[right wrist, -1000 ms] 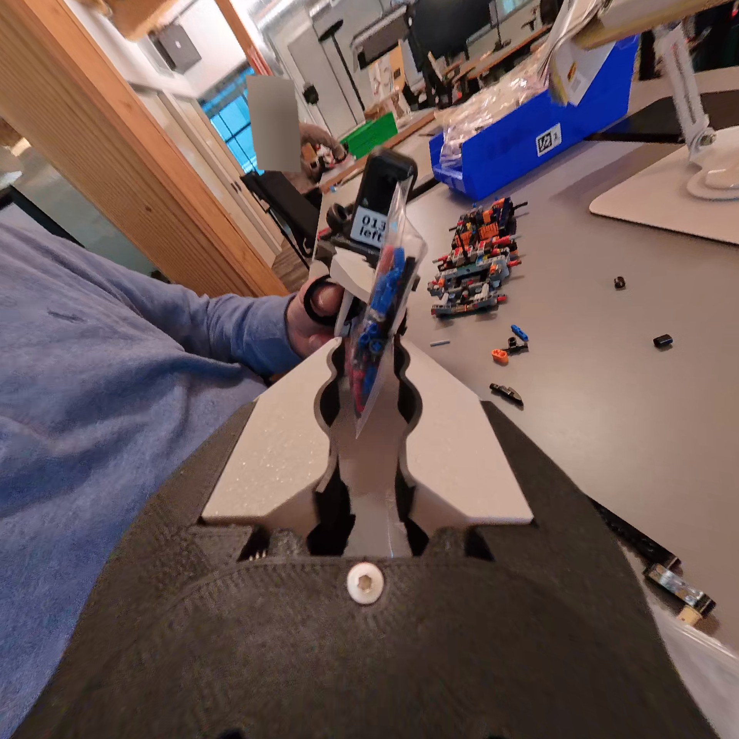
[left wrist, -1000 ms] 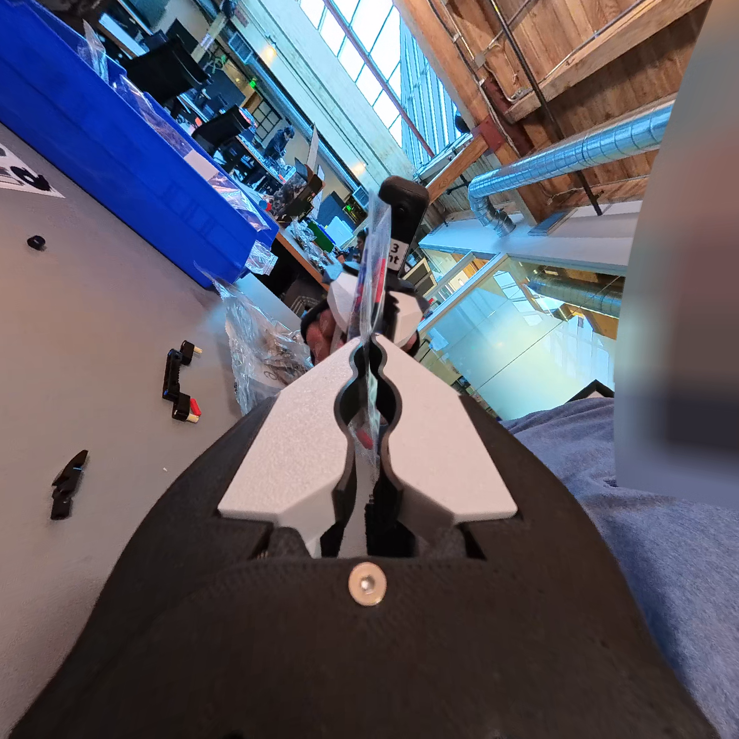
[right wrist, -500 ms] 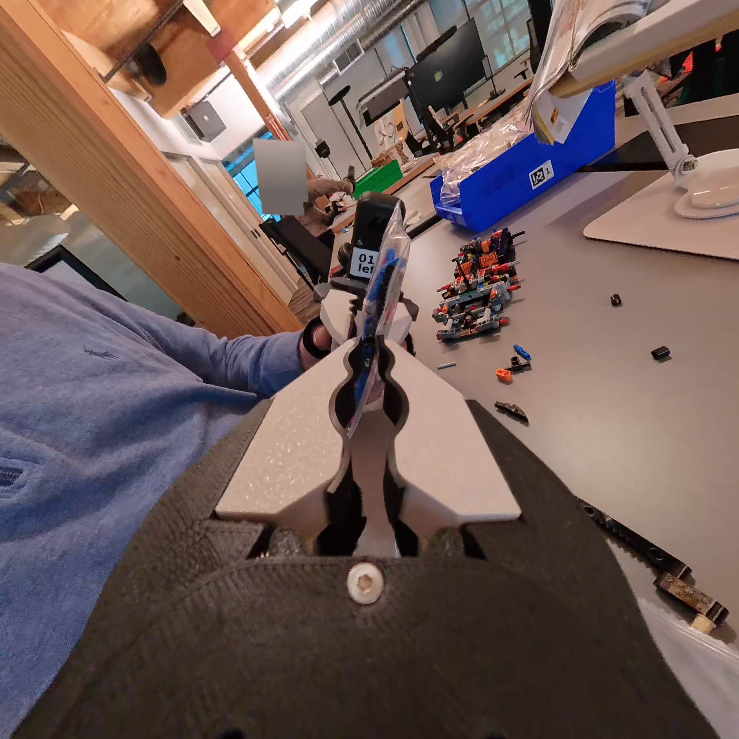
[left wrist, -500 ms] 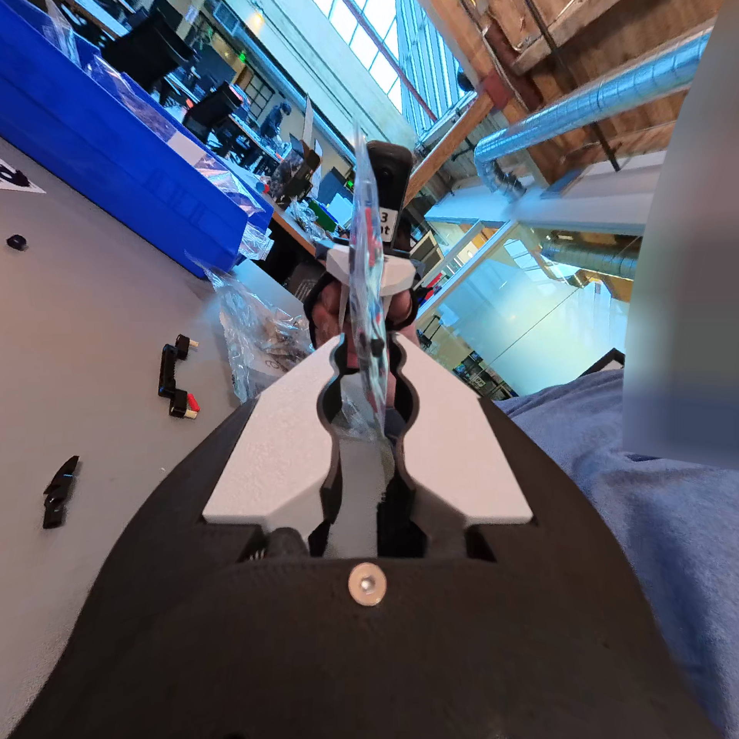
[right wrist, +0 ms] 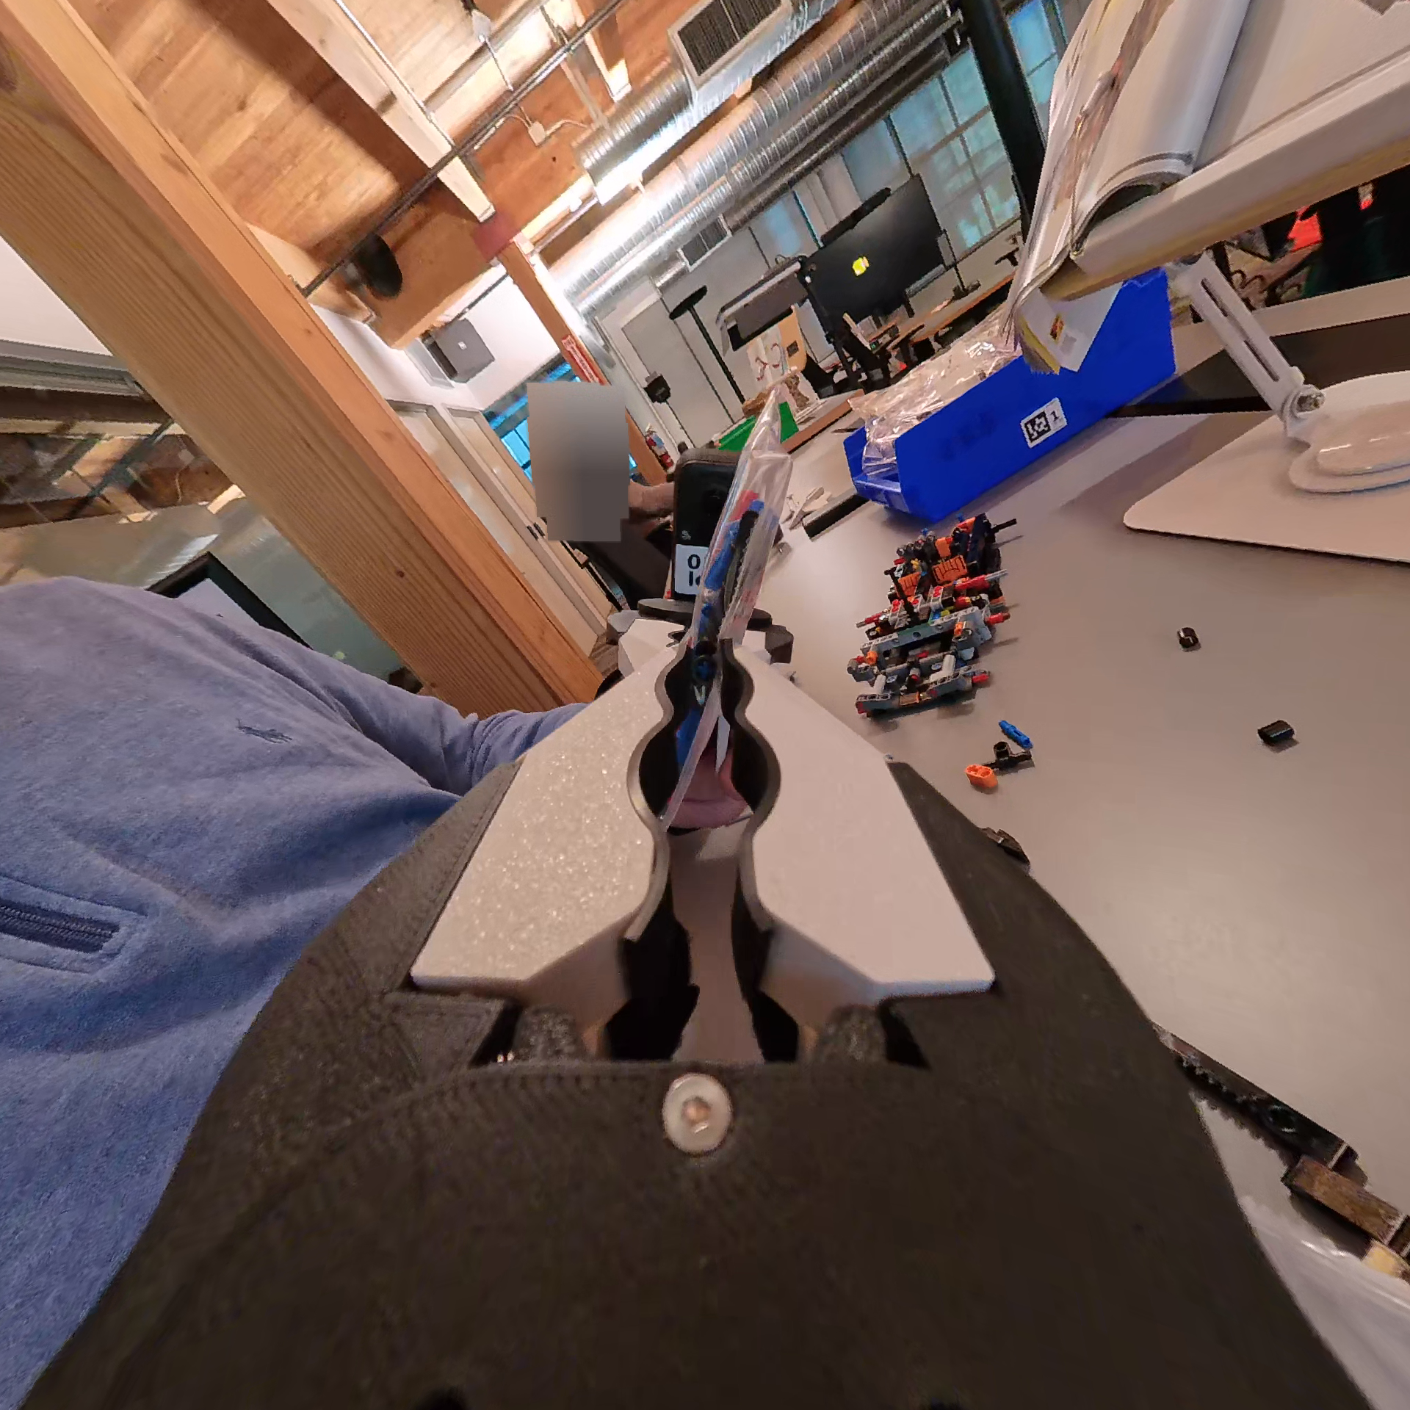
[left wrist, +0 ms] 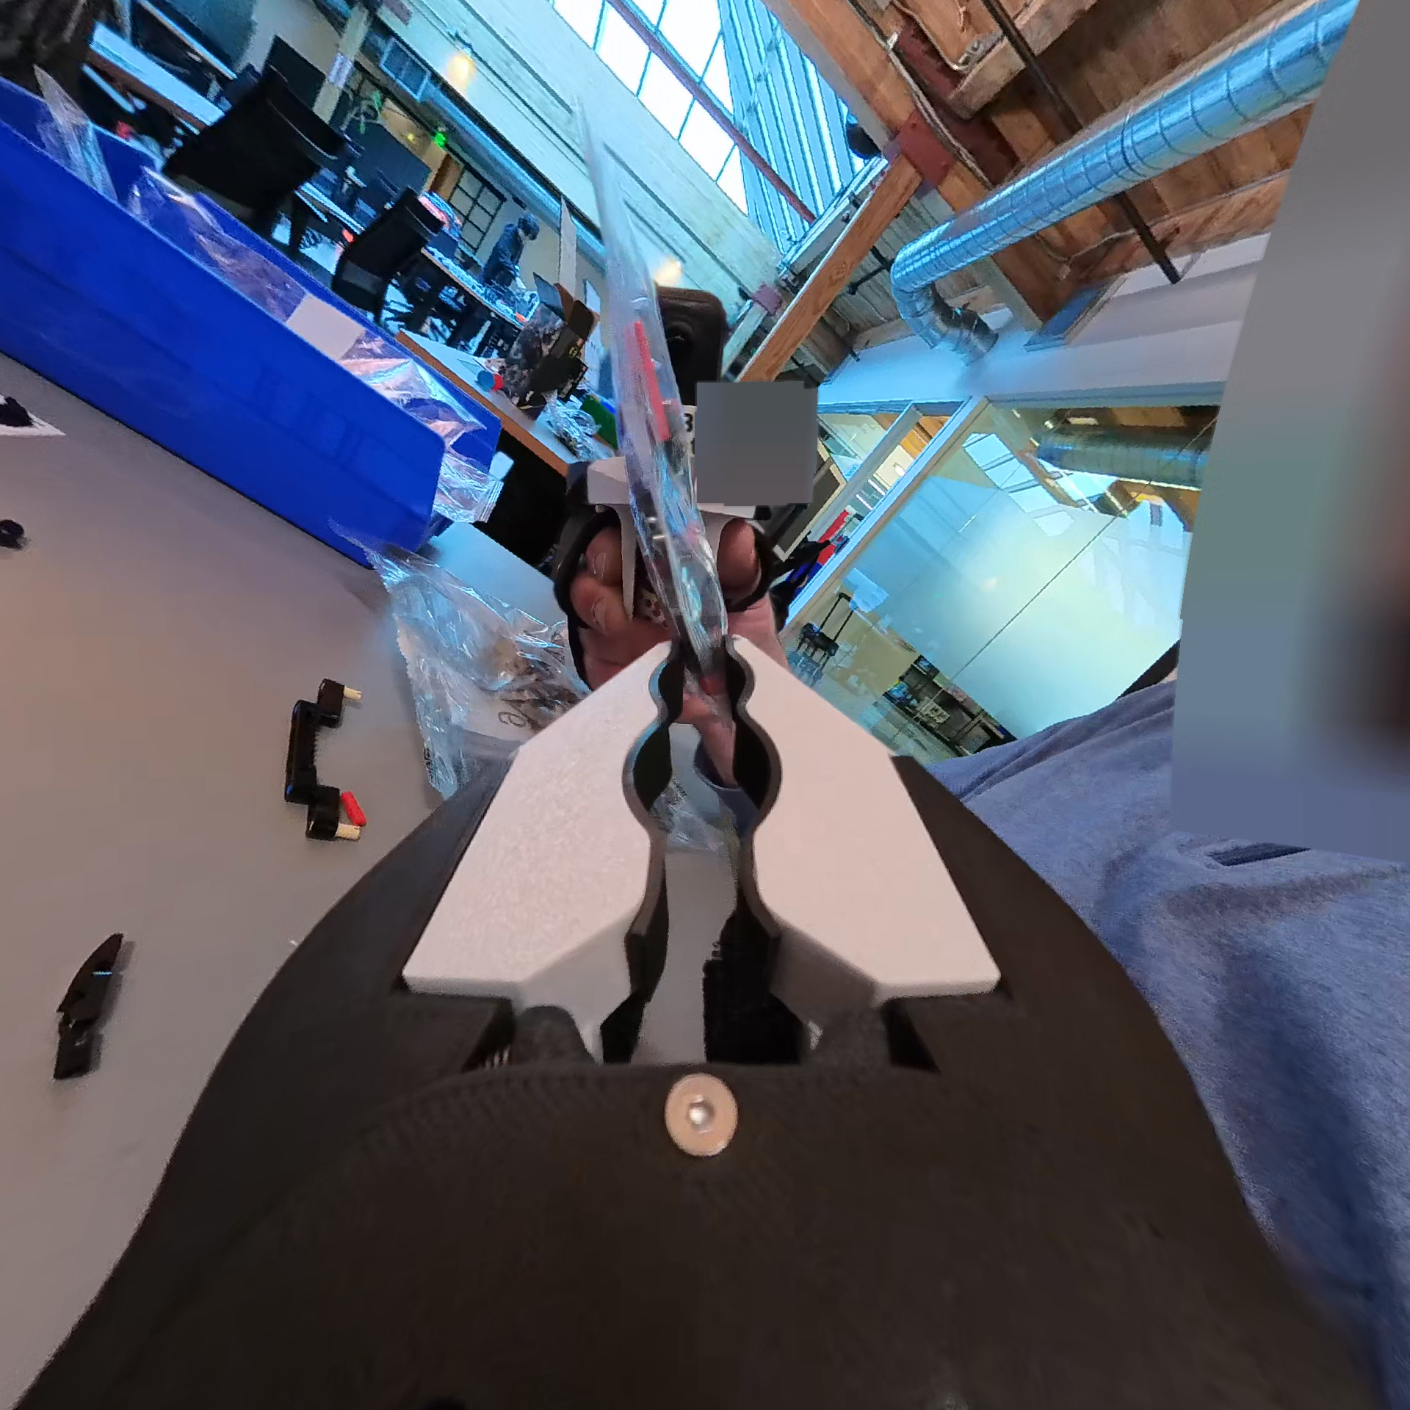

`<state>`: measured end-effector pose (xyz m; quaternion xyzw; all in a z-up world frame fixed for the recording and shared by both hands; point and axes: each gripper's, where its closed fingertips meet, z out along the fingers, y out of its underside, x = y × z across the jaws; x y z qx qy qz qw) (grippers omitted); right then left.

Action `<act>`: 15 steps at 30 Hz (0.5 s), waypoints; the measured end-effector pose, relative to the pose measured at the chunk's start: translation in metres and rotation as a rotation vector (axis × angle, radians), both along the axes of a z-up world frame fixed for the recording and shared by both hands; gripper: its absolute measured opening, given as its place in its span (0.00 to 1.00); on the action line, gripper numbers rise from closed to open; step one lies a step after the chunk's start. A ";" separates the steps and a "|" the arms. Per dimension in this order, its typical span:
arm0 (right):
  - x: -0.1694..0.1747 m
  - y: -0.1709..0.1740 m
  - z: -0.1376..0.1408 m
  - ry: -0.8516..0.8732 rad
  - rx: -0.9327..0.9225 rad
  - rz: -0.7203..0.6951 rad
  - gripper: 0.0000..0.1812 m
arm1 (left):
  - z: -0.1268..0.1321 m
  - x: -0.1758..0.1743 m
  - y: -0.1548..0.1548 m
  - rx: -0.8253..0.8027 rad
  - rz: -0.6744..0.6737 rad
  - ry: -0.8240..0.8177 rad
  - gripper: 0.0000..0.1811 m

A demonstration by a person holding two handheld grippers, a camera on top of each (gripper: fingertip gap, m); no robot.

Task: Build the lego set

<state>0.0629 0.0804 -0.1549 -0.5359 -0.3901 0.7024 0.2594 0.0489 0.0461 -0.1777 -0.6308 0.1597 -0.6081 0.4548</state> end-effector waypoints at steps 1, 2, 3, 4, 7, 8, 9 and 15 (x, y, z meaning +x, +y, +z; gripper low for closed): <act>0.000 0.000 0.001 0.006 -0.002 0.002 0.02 | 0.001 0.000 0.000 0.006 0.003 0.005 0.04; 0.001 0.000 0.001 0.010 -0.004 0.003 0.02 | 0.002 0.000 0.000 0.013 0.007 0.010 0.03; 0.001 0.000 0.002 0.014 -0.004 0.003 0.02 | 0.003 0.000 0.000 0.024 0.012 0.015 0.03; 0.001 0.000 0.003 0.018 -0.004 0.003 0.02 | 0.004 0.001 0.000 0.033 0.018 0.021 0.03; 0.002 0.000 0.004 0.028 -0.007 0.003 0.02 | 0.006 0.001 0.000 0.048 0.029 0.032 0.03; 0.002 0.000 0.004 0.030 -0.005 0.003 0.02 | 0.006 0.001 0.000 0.050 0.029 0.037 0.03; 0.002 0.000 0.004 0.030 -0.001 0.003 0.02 | 0.006 0.001 -0.001 0.053 0.029 0.042 0.03; 0.011 0.011 -0.009 -0.094 0.153 -0.150 0.14 | -0.005 -0.002 -0.001 0.037 0.037 0.187 0.03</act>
